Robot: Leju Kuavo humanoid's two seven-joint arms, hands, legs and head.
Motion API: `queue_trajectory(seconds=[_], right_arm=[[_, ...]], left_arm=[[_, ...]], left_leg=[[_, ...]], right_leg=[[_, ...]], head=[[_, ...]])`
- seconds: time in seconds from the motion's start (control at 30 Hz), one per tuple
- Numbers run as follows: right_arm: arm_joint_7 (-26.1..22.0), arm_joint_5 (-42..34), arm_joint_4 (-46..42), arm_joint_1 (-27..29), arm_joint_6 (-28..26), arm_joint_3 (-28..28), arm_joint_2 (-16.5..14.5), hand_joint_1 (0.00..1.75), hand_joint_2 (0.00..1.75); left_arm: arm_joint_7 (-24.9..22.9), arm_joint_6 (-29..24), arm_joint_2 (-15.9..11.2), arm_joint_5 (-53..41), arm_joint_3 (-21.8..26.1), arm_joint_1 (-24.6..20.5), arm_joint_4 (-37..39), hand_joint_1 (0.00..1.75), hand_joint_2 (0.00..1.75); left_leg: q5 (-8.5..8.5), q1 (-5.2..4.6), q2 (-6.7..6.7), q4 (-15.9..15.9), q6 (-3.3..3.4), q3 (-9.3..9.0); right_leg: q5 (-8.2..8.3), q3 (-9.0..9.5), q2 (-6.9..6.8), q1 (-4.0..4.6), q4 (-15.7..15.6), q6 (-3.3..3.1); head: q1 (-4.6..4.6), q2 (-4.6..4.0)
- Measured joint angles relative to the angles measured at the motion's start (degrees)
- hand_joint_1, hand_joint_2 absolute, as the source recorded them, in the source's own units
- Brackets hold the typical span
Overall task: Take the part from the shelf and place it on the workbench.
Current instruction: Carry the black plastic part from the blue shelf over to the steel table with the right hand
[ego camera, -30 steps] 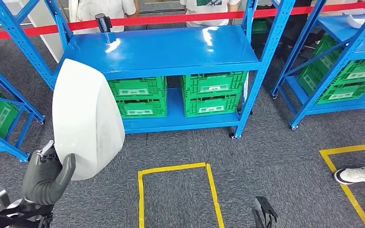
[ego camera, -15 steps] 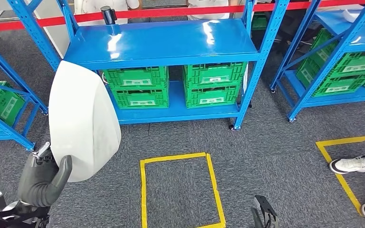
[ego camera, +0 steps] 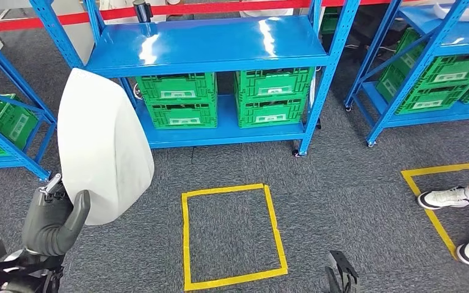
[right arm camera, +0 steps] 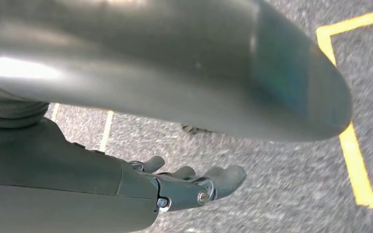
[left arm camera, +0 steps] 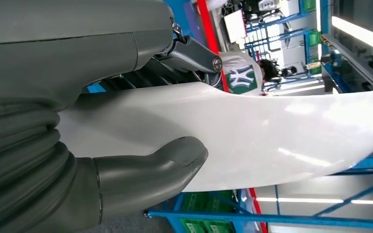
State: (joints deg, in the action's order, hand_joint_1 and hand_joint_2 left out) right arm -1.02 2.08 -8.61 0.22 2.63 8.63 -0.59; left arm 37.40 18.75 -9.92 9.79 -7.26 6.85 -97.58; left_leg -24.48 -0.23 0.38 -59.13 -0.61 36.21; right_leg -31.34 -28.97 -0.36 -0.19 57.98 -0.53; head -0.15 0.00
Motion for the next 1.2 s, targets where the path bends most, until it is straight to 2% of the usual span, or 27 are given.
queue_trajectory(seconds=[0.03, 0.13, 0.17, 0.23, 0.3, 0.33, 0.37, 0.43, 0.47, 0.53, 0.57, 0.6, 0.67, 0.7, 0.73, 0.77, 0.8, 0.83, 0.87, 0.9, 0.93, 0.97, 1.0, 1.03, 1.07, 1.17, 1.2], right_arm=[[0.09, -0.09, 0.00, 0.02, -0.01, 0.00, 0.01, 0.00, 0.00], [0.34, -0.38, 0.00, -0.04, -0.08, 0.00, 0.02, 0.00, 0.00], [0.39, -0.41, 0.00, -0.04, -0.10, 0.00, 0.02, 0.00, 0.00], [0.42, -0.43, 0.00, -0.04, -0.13, 0.00, 0.02, 0.00, 0.00], [0.44, -0.60, 0.00, -0.02, -0.17, 0.00, 0.02, 0.00, 0.00], [0.41, -0.77, 0.00, 0.01, -0.19, 0.00, 0.02, 0.00, 0.00], [0.35, -0.96, 0.00, 0.05, -0.20, 0.00, 0.01, 0.00, 0.00], [0.16, -1.27, 0.00, 0.14, -0.25, 0.00, 0.00, 0.00, 0.00], [0.12, -1.35, 0.00, 0.17, -0.30, 0.00, 0.00, 0.00, 0.00], [0.08, -1.48, 0.00, 0.28, -0.44, 0.00, 0.00, 0.00, 0.00], [0.12, -1.49, 0.00, 0.37, -0.54, 0.00, 0.00, 0.00, 0.00], [0.14, -1.50, 0.00, 0.46, -0.62, 0.00, 0.00, 0.00, 0.00], [0.15, -1.51, 0.00, 0.53, -0.76, 0.00, -0.03, 0.00, 0.00], [0.14, -1.51, 0.00, 0.52, -0.81, 0.00, -0.04, 0.00, 0.00], [0.14, -1.51, 0.00, 0.50, -0.85, 0.00, -0.04, 0.00, 0.00], [0.15, -1.52, 0.00, 0.50, -0.88, 0.00, -0.04, 0.00, 0.00], [0.18, -1.53, 0.00, 0.49, -0.92, 0.00, -0.05, 0.00, 0.00], [0.20, -1.54, 0.00, 0.47, -0.96, 0.00, -0.05, 0.00, 0.00], [0.22, -1.55, 0.00, 0.43, -1.00, 0.00, -0.05, 0.00, 0.00], [0.24, -1.55, 0.00, 0.35, -1.03, 0.00, -0.07, 0.00, 0.00], [0.25, -1.56, 0.00, 0.27, -1.08, 0.00, -0.09, 0.00, 0.00], [0.27, -1.58, 0.00, 0.19, -1.15, 0.00, -0.13, 0.00, 0.00], [0.32, -1.60, 0.00, 0.14, -1.24, 0.00, -0.17, 0.00, 0.00], [0.35, -1.62, 0.00, 0.13, -1.32, 0.00, -0.27, 0.00, 0.00], [0.38, -1.64, 0.00, 0.11, -1.39, 0.01, -0.37, 0.00, 0.00], [0.40, -1.66, 0.00, 0.07, -1.43, 0.02, -0.64, 0.00, 0.00], [0.42, -1.68, 0.00, 0.08, -1.43, 0.02, -0.71, 0.00, 0.00]], left_arm=[[-0.17, -0.02, 0.02, 0.00, -0.04, -0.35, 0.16, 1.75, 1.75], [-0.58, 0.02, 0.02, 0.00, -0.16, -1.51, 0.75, 1.75, 1.75], [-0.62, 0.04, 0.02, 0.00, -0.19, -1.73, 0.86, 1.75, 1.75], [-0.64, 0.06, 0.02, 0.00, -0.21, -1.82, 0.94, 1.75, 1.75], [-0.79, 0.41, 0.02, 0.09, -0.44, -2.55, 1.63, 1.75, 1.75], [-0.93, 0.68, 0.02, 0.22, -0.74, -3.39, 2.36, 1.75, 1.75], [-1.08, 0.96, 0.02, 0.38, -1.06, -4.31, 3.15, 1.75, 1.75], [-1.21, 1.22, 0.02, 0.64, -1.58, -5.70, 4.21, 1.75, 1.75], [-1.21, 1.28, 0.02, 0.70, -1.69, -5.94, 4.41, 1.75, 1.75], [-1.22, 1.48, 0.03, 0.76, -1.90, -6.17, 4.79, 1.75, 1.75], [-1.23, 1.60, 0.05, 0.77, -2.04, -6.30, 4.95, 1.75, 1.75], [-1.23, 1.72, 0.08, 0.77, -2.20, -6.52, 5.08, 1.75, 1.75], [-1.26, 1.83, 0.13, 0.78, -2.51, -7.00, 5.28, 1.75, 1.75], [-1.28, 1.85, 0.14, 0.79, -2.64, -7.16, 5.40, 1.75, 1.75], [-1.32, 1.86, 0.15, 0.80, -2.74, -7.26, 5.57, 1.75, 1.75], [-1.35, 1.89, 0.16, 0.81, -2.85, -7.32, 5.74, 1.75, 1.75], [-1.38, 1.93, 0.16, 0.83, -2.94, -7.38, 5.91, 1.75, 1.75], [-1.39, 1.97, 0.16, 0.85, -3.02, -7.44, 6.07, 1.75, 1.75], [-1.40, 2.00, 0.16, 0.86, -3.10, -7.51, 6.18, 1.75, 1.75], [-1.39, 2.02, 0.15, 0.87, -3.16, -7.59, 6.25, 1.75, 1.75], [-1.40, 2.02, 0.15, 0.90, -3.20, -7.71, 6.33, 1.75, 1.75], [-1.38, 2.04, 0.15, 0.96, -3.24, -7.83, 6.38, 1.75, 1.75], [-1.37, 2.07, 0.15, 1.08, -3.27, -7.95, 6.43, 1.75, 1.75], [-1.33, 2.09, 0.16, 1.25, -3.33, -8.05, 6.49, 1.75, 1.75], [-1.25, 2.11, 0.17, 1.44, -3.39, -8.12, 6.51, 1.75, 1.75], [-0.96, 2.13, 0.17, 1.85, -3.50, -8.20, 6.60, 1.75, 1.75], [-0.89, 2.13, 0.17, 1.94, -3.52, -8.19, 6.61, 1.75, 1.75]], left_leg=[[-0.41, 0.07, -0.07, -0.26, -0.38, 0.29], [-5.54, 0.34, -0.25, -4.39, -1.37, 1.93], [-6.74, 0.41, -0.25, -5.55, -1.51, 2.27], [-7.24, 0.45, -0.25, -6.14, -1.58, 2.43], [-8.96, 0.60, -0.25, -10.10, -1.90, 3.06], [-8.43, 0.73, -0.24, -10.14, -2.06, 1.29], [-8.11, 0.86, -0.27, -8.72, -2.14, -1.43], [-6.66, 0.72, -0.38, -0.35, -1.66, -8.47], [-7.25, 0.52, -0.44, 1.95, -1.23, -9.77], [-7.17, 0.28, -0.42, 3.03, -0.17, -9.61], [-6.68, 0.32, -0.34, 3.05, 0.42, -9.13], [-6.11, 0.41, -0.24, 3.11, 1.05, -8.56], [-4.84, 0.47, -0.08, 3.13, 1.89, -7.21], [-4.24, 0.41, -0.05, 3.02, 2.08, -6.43], [-3.68, 0.35, -0.02, 2.82, 2.09, -5.60], [-3.21, 0.32, 0.00, 2.52, 2.06, -4.72], [-2.79, 0.31, 0.02, 2.12, 1.97, -3.78], [-2.45, 0.32, 0.02, 1.65, 1.83, -2.86], [-2.17, 0.34, 0.02, 1.11, 1.64, -2.02], [-1.94, 0.28, 0.01, 0.60, 1.40, -1.23], [-1.74, 0.22, 0.02, 0.21, 1.12, -0.67], [-1.52, 0.15, 0.02, -0.06, 0.79, -0.28], [-1.21, 0.08, 0.02, -0.03, 0.45, -0.07], [-1.21, 0.07, 0.03, 0.13, 0.39, -0.02], [-1.21, 0.06, 0.01, 0.30, 0.64, 0.04], [-0.40, -0.03, -0.05, 0.90, 2.12, 0.14], [0.14, -0.02, -0.05, 1.13, 2.15, 0.15]], right_leg=[[0.58, -0.45, -0.08, -0.12, -0.12, -0.42], [2.13, -1.99, -0.32, -0.39, -0.40, -1.32], [2.33, -2.25, -0.35, -0.39, -0.40, -1.41], [2.43, -2.36, -0.35, -0.39, -0.40, -1.41], [3.25, -3.42, -0.37, -0.39, -0.36, -1.35], [4.25, -4.65, -0.37, -0.41, -0.28, -1.15], [5.35, -5.93, -0.36, -0.43, -0.17, -0.87], [7.18, -7.72, -0.33, -0.40, 0.04, -0.09], [7.73, -7.97, -0.33, -0.40, 0.02, 0.25], [8.76, -8.35, -0.31, -0.44, -0.17, 1.02], [8.62, -8.65, -0.24, -0.52, 0.01, 1.37], [7.47, -9.18, -0.14, -0.57, 1.01, 1.70], [2.41, -11.09, 0.04, -0.66, 6.43, 2.20], [-0.30, -12.13, 0.08, -0.66, 10.26, 2.40], [-2.03, -12.82, 0.10, -0.67, 13.73, 2.55], [-2.41, -12.79, 0.11, -0.67, 15.74, 2.61], [-1.77, -11.85, 0.11, -0.68, 16.00, 2.62], [-0.46, -9.92, 0.11, -0.70, 14.20, 2.57], [0.67, -7.18, 0.11, -0.72, 10.78, 2.47], [0.85, -4.33, 0.13, -0.65, 6.76, 2.27], [0.67, -2.34, 0.18, -0.52, 3.67, 1.91], [0.14, -1.23, 0.24, -0.43, 1.63, 1.48], [-0.21, -1.01, 0.29, -0.29, 0.75, 0.99], [0.00, -1.29, 0.30, -0.27, 0.63, 0.68], [0.19, -1.41, 0.29, -0.30, 0.40, 0.47], [0.89, -1.77, 0.27, -0.23, 0.20, -0.10], [1.08, -1.91, 0.26, -0.18, 0.21, -0.30]], head=[[-0.03, 0.00], [-0.36, 0.00], [-0.44, 0.00], [-0.44, 0.00], [-0.44, 0.00], [-0.44, 0.00], [-0.44, 0.00], [-0.43, 0.00], [-0.40, 0.00], [-0.37, 0.00], [-0.36, 0.00], [-0.25, 0.00], [0.00, 0.00], [0.11, 0.00], [0.13, 0.00], [0.14, 0.00], [0.16, 0.00], [0.17, 0.00], [0.17, 0.00], [0.19, 0.00], [0.16, 0.00], [0.15, 0.00], [0.14, 0.00], [0.10, 0.00], [0.10, 0.00], [0.07, 0.00], [0.06, 0.00]])
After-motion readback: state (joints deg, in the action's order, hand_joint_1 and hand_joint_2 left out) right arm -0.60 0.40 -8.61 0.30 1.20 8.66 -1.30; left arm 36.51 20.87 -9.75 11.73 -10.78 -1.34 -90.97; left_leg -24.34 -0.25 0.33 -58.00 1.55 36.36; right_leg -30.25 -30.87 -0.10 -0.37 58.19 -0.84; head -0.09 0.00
